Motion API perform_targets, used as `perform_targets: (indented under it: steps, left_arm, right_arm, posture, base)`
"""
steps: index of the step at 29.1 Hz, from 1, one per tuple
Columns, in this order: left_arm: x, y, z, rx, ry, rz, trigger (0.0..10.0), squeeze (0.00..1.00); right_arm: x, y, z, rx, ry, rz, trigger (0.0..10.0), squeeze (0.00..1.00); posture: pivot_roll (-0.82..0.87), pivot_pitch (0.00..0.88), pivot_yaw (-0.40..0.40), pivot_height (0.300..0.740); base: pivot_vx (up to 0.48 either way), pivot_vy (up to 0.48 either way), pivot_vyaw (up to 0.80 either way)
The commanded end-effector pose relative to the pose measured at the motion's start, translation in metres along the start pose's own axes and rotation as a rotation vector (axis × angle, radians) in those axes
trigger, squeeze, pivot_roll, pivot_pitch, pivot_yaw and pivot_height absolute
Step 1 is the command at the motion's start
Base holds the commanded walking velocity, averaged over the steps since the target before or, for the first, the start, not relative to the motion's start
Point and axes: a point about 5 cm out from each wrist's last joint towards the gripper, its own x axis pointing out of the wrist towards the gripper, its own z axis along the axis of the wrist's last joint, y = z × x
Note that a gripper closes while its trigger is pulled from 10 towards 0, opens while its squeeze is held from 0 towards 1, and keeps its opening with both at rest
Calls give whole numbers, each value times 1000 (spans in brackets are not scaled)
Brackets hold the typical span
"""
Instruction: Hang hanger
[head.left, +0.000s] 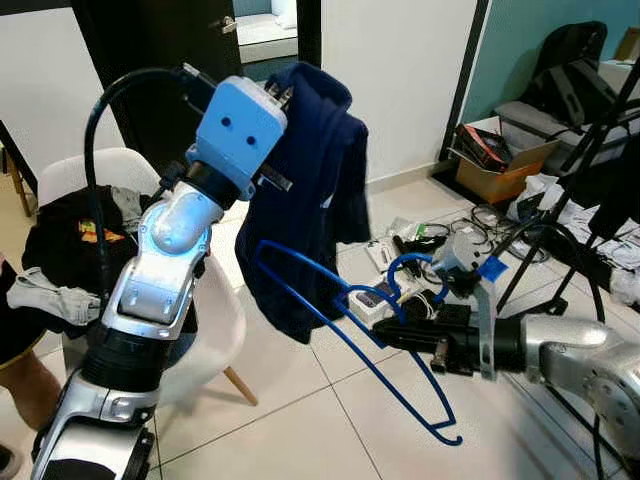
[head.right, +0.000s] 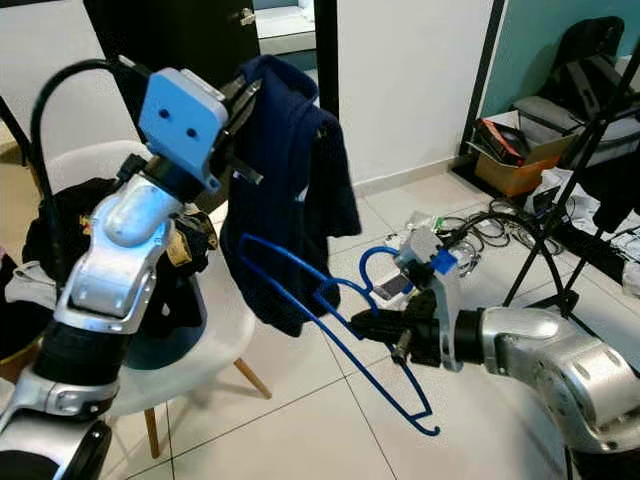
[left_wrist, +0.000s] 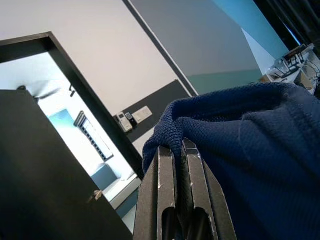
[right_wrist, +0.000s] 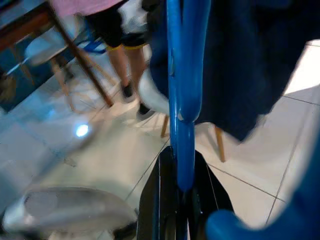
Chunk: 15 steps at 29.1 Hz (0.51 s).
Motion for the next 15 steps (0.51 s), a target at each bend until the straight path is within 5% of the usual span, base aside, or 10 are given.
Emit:
perform_targets:
  steps: [1,6,15]
  left_arm:
    - [-1,2,2,25,-17,7,10000,0]
    - [-6,0,-1,57,-4,12,10000,0]
    - [-8,-8,2,32,-9,-6,10000,0]
  right_arm:
    - [0,-6,-2,29,13,-53,10000,0]
    - [1,-37,4,227,-89,-276,10000,0]
    - [8,-37,0,215,-41,-312,10000,0]
  posture:
    - [-56,0,22,740]
    - [-58,0,20,740]
    - [-58,0,13,740]
  base:
    - [0,0,0]
    - [0,0,0]
    - [0,0,0]
